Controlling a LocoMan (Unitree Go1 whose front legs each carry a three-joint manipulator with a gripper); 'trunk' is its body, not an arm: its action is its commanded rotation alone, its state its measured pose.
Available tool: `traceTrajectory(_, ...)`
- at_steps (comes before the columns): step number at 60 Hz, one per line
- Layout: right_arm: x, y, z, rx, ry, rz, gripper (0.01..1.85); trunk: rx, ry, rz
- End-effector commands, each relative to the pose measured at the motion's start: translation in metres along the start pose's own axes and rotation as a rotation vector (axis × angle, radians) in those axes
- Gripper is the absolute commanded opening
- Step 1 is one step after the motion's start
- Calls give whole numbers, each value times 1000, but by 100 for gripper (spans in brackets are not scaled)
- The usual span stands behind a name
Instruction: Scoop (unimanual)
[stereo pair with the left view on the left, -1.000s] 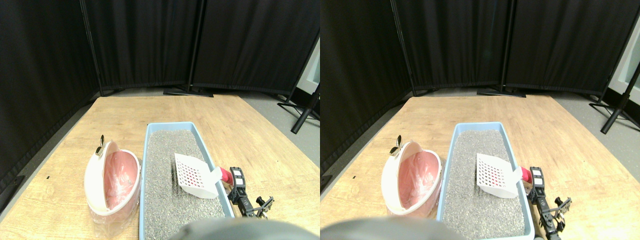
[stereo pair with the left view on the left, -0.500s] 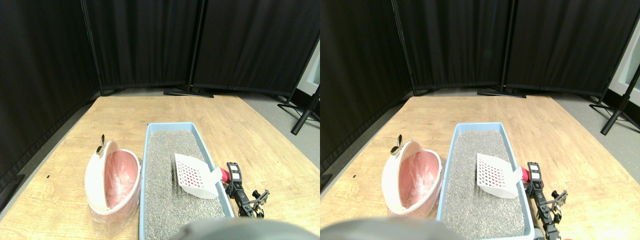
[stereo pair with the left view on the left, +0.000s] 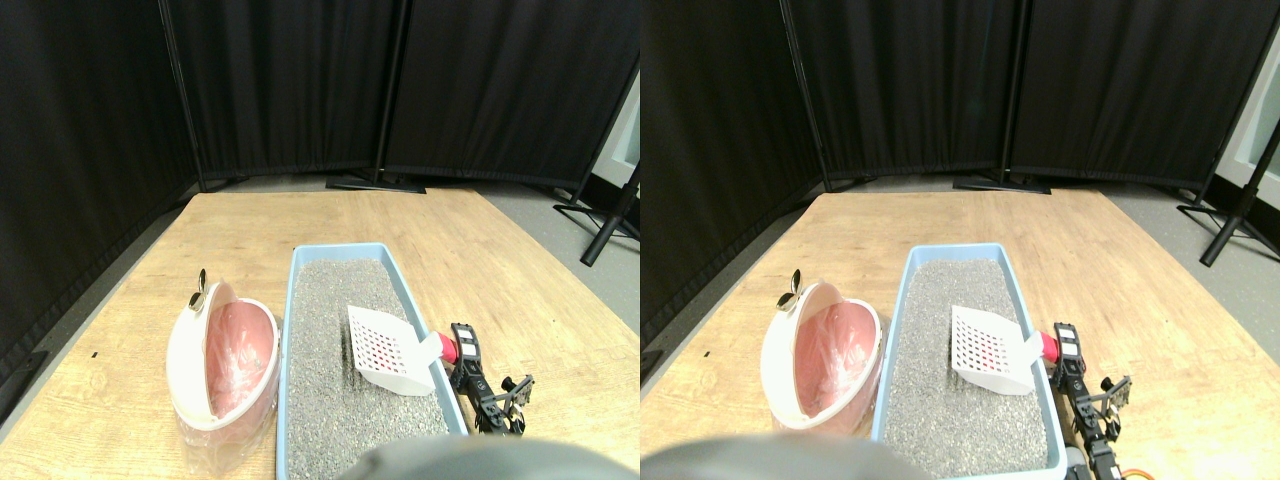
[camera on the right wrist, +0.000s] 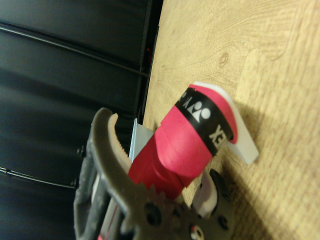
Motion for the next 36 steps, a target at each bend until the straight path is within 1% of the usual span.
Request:
traceTrajectory(1,6,2,8,16,-31,14,85,-3,10,16)
traceTrajectory(7,8,1,8,15,-30,31,81,-1,8,17)
traceTrajectory(11,7,2,9,9,-30,10,75,-1,7,17)
traceTrajectory(14,9,0,8,-4,-45,43,66,-1,6,17)
traceTrajectory(17,11,-1,7,-28,-62,63,50,-1,6,17)
traceTrajectory(19,12,-1,6,-31,-70,85,28,-1,5,17)
traceTrajectory(20,12,-1,6,-31,-70,85,28,-1,5,17)
traceTrajectory(21,13,-1,6,-13,-80,114,7,-1,5,17)
traceTrajectory(24,12,-2,6,-30,-84,101,5,-1,6,18)
traceTrajectory(27,12,-2,7,-39,-88,107,5,-1,6,18)
traceTrajectory(33,10,-2,8,-51,-88,97,5,-3,13,19)
traceTrajectory(36,10,-3,10,-47,-81,95,5,-4,13,20)
